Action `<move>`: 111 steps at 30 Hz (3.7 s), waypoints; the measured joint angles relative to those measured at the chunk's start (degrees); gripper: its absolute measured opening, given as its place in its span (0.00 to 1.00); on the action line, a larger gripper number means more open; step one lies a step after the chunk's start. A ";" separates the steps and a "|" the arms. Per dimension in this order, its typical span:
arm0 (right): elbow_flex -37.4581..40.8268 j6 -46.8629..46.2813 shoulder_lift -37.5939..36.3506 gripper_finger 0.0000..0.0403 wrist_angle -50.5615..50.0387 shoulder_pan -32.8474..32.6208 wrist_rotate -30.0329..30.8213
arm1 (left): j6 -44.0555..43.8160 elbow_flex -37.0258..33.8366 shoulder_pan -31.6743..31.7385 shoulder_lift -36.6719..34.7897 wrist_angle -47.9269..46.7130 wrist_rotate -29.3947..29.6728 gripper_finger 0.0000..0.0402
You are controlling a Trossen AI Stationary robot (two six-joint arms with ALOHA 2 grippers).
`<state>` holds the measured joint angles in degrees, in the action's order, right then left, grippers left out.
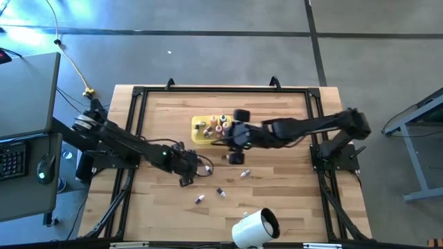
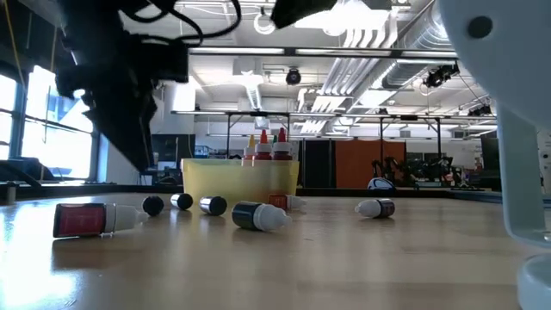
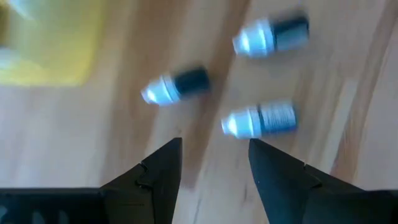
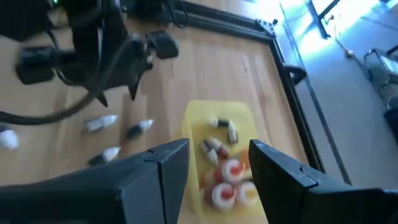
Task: Pick & Place food coloring
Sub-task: Put the small dark blue food coloring bottle into the yellow container, then put the middle small green food coloring bottle into the yellow container
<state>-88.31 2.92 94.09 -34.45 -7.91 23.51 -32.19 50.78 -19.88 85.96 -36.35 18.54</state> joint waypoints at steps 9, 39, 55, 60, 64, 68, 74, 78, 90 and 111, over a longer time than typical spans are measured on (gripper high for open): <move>0.13 -11.55 -4.43 0.40 -11.21 -4.93 0.21 | 22.82 -0.16 -0.02 8.98 12.64 -5.72 0.45; 36.74 -7.28 -10.21 0.40 31.51 -13.72 -1.86 | 18.52 8.15 0.02 11.02 15.73 -1.80 0.45; 36.68 -8.00 -10.21 0.40 32.52 -12.71 -2.71 | 10.22 8.37 0.06 19.08 17.78 4.72 0.45; 36.63 -8.61 -10.21 0.40 32.61 -12.75 -2.84 | 7.68 8.44 0.73 19.51 17.56 3.90 0.45; 36.63 -8.88 -10.21 0.40 32.63 -12.75 -2.89 | 6.86 8.42 0.79 19.53 17.56 3.62 0.42; 36.63 -9.61 -10.21 0.40 32.63 -12.75 -2.91 | 6.83 8.40 0.76 19.59 17.79 3.19 0.31; 36.63 -10.43 -10.21 0.40 32.63 -12.75 -2.91 | 7.35 8.20 0.79 19.75 19.73 4.98 0.18; 36.63 -10.59 -10.21 0.40 32.63 -12.75 -2.89 | 8.30 9.15 0.95 19.79 17.88 8.07 0.17; 36.63 -10.52 -10.21 0.40 32.61 -12.75 -2.91 | 7.79 24.95 4.40 19.70 -16.31 31.03 0.22; 36.63 -10.43 -10.19 0.40 32.58 -12.75 -2.91 | 16.03 24.55 23.63 19.62 -10.76 11.52 0.23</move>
<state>-51.68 -7.51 83.90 -1.87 -20.67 20.60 -16.16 75.33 3.75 105.58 -47.11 30.06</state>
